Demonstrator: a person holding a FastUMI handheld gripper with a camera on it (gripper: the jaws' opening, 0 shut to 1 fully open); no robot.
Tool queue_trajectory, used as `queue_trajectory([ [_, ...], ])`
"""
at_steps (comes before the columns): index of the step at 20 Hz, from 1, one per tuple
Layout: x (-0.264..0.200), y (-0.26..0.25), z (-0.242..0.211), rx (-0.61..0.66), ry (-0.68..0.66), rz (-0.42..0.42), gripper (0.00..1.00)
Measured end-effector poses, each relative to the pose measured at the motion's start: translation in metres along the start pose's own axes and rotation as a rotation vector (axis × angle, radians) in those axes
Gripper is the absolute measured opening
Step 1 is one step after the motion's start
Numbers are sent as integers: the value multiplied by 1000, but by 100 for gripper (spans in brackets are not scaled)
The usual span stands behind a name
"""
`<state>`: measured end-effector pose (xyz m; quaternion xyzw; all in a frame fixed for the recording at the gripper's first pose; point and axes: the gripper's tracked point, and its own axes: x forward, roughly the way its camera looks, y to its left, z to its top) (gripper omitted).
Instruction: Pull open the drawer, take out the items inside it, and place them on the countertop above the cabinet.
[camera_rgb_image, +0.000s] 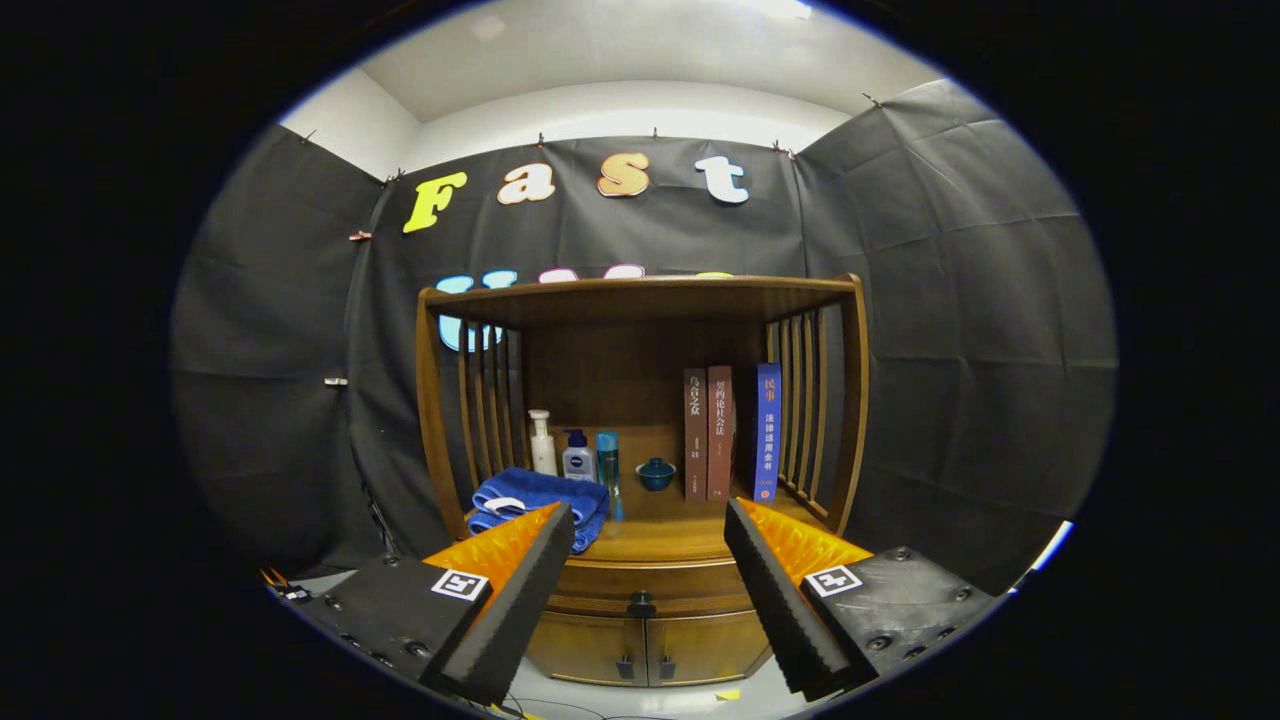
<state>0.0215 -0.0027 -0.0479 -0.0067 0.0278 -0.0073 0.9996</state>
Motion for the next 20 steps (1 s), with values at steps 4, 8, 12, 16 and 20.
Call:
queue_trajectory([
  [4,21,8,-38,-1,51,19,99],
  [8,50,15,-88,1,115,36,99],
  [12,81,13,-136,1,171,21,99],
  [16,107,13,-177,-1,208,7,99],
  [20,133,13,-219,21,283,1,99],
])
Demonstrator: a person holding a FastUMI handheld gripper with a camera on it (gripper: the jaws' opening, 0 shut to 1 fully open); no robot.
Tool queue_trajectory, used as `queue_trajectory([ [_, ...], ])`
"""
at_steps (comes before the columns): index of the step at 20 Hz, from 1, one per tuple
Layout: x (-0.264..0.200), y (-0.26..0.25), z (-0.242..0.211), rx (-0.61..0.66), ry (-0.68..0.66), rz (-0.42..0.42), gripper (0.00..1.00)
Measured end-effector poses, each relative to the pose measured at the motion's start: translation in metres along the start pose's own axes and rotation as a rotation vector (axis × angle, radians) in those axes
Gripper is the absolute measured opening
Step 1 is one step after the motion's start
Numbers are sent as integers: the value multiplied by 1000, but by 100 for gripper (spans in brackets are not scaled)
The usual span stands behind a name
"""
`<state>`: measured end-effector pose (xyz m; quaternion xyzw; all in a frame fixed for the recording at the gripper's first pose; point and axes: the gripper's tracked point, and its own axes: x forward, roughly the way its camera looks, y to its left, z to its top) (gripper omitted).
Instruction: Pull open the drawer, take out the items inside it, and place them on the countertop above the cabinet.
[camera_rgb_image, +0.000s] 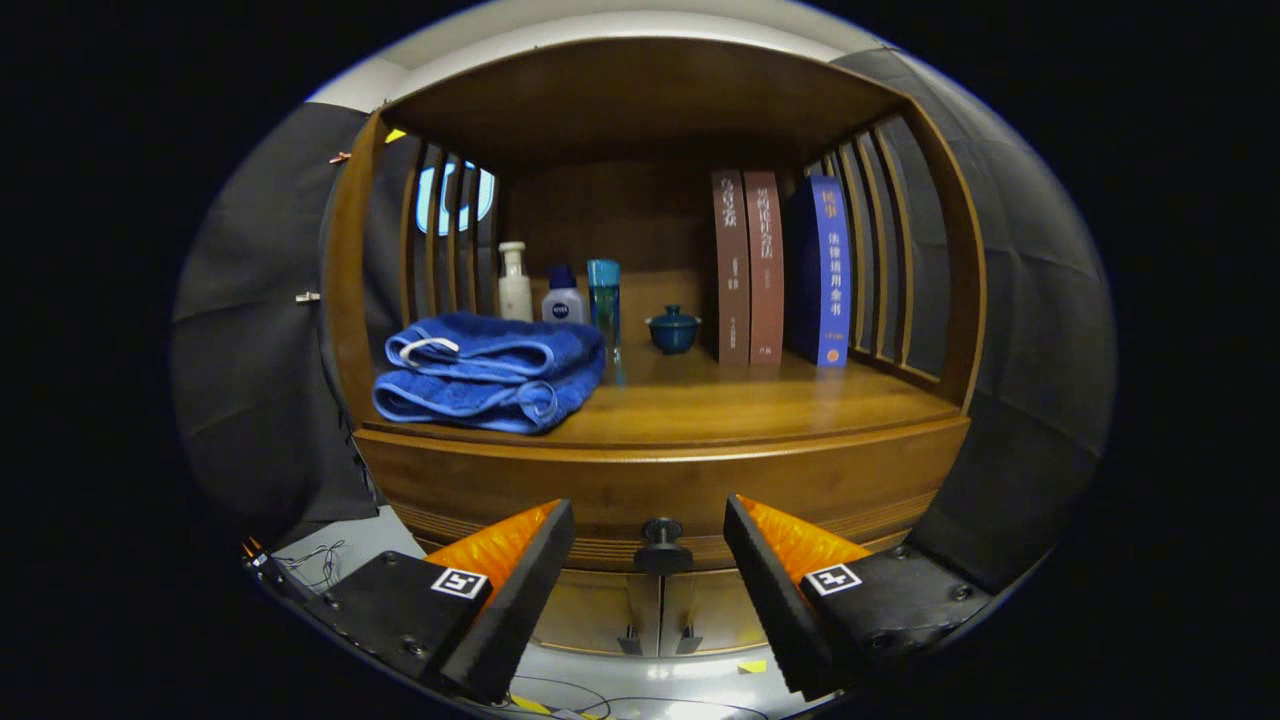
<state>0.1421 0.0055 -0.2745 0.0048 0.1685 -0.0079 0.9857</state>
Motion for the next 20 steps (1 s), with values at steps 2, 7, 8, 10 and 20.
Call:
queue_trajectory([
  [2,11,-3,-13,8,25,-11,97],
  [7,30,-9,-42,7,102,-33,66],
  [8,32,-9,-43,2,109,-32,60],
  [10,37,-10,-48,-6,118,-33,60],
  [20,42,-14,-52,-42,137,-32,43],
])
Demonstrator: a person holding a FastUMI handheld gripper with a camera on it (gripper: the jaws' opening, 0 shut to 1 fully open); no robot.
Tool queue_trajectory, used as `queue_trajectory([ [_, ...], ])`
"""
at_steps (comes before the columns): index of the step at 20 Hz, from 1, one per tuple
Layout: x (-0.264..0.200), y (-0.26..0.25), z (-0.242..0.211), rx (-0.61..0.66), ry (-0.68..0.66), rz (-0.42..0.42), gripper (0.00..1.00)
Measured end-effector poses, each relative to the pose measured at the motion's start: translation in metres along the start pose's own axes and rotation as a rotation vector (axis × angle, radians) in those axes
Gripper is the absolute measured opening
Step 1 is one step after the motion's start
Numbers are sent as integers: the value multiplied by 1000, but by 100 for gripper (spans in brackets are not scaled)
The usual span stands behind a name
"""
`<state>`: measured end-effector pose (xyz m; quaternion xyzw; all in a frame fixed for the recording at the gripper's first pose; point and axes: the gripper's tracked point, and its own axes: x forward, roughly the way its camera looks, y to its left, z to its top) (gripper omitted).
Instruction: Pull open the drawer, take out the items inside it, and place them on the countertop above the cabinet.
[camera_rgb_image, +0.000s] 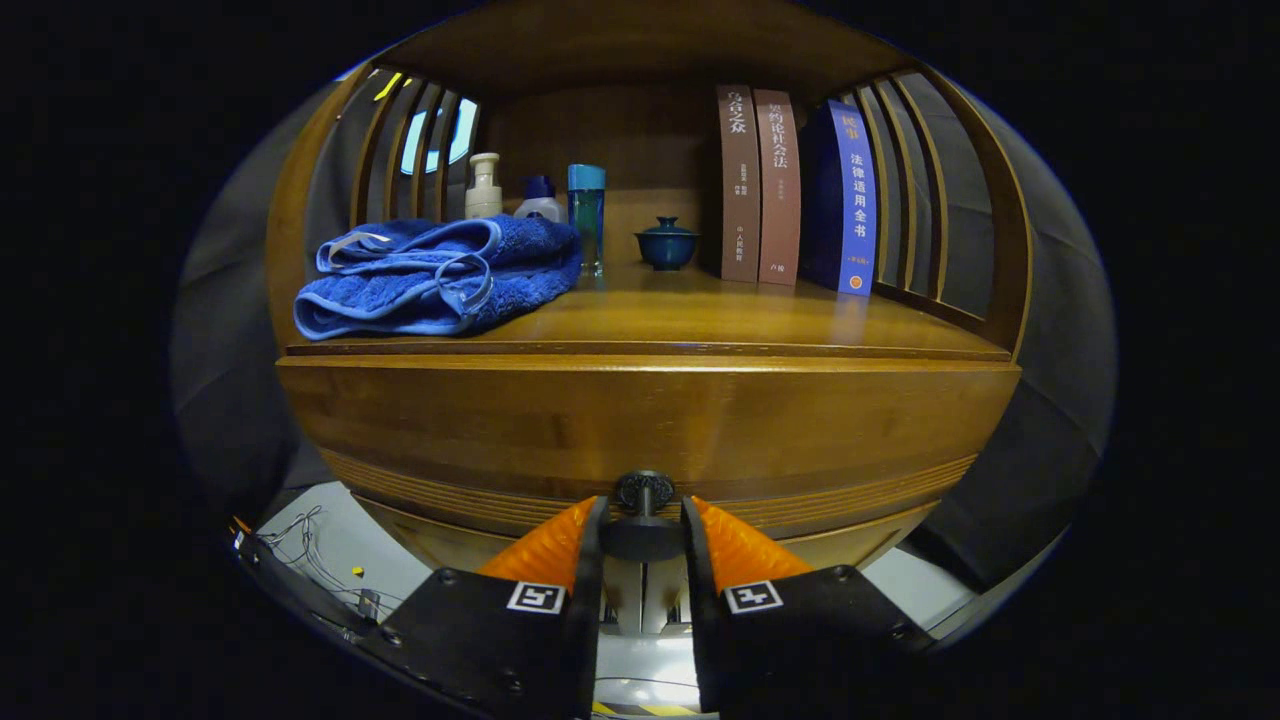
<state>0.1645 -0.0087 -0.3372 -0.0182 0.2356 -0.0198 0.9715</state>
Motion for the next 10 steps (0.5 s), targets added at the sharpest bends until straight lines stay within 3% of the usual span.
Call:
queue_trajectory([
  [1,-4,1,2,0,10,-1,33],
  [10,-45,-1,-18,-3,59,16,33],
])
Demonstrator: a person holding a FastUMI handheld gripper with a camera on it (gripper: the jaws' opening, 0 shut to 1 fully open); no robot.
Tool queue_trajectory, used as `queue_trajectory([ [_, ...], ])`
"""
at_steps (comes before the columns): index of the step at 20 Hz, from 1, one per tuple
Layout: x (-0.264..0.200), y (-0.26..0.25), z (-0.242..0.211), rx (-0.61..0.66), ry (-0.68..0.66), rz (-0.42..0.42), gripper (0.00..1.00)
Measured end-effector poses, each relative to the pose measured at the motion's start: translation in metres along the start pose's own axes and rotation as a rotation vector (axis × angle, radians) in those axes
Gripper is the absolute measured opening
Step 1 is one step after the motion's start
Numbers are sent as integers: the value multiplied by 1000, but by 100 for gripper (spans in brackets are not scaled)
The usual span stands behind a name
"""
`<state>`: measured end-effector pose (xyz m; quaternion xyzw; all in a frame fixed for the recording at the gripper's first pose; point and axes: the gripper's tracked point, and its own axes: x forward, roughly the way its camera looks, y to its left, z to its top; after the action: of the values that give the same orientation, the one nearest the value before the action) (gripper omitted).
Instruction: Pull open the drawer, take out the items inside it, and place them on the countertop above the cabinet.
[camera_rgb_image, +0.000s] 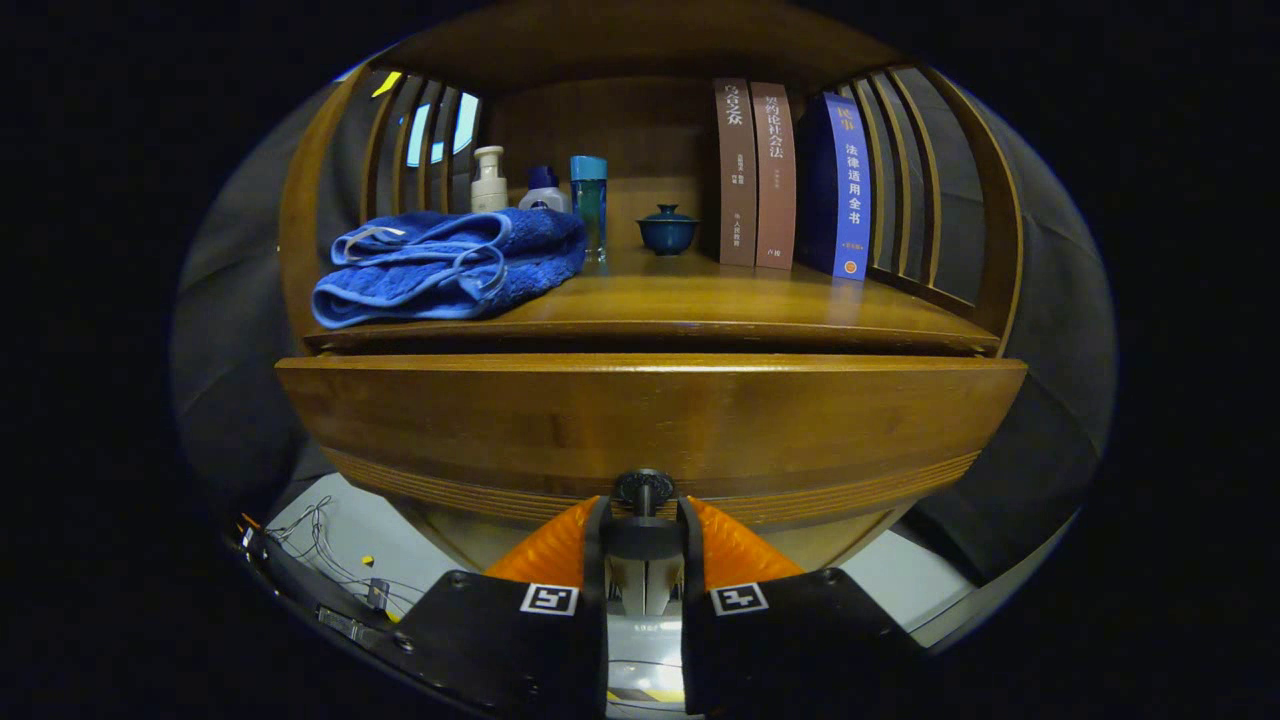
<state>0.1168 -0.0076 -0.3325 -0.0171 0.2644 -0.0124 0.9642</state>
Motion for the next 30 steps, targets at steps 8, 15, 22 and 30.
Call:
queue_trajectory([
  [8,-71,-2,-35,37,34,12,33],
  [15,-117,0,-58,57,70,28,33],
  [22,-137,-1,-82,91,107,30,33],
  [30,-159,0,-67,71,80,30,88],
])
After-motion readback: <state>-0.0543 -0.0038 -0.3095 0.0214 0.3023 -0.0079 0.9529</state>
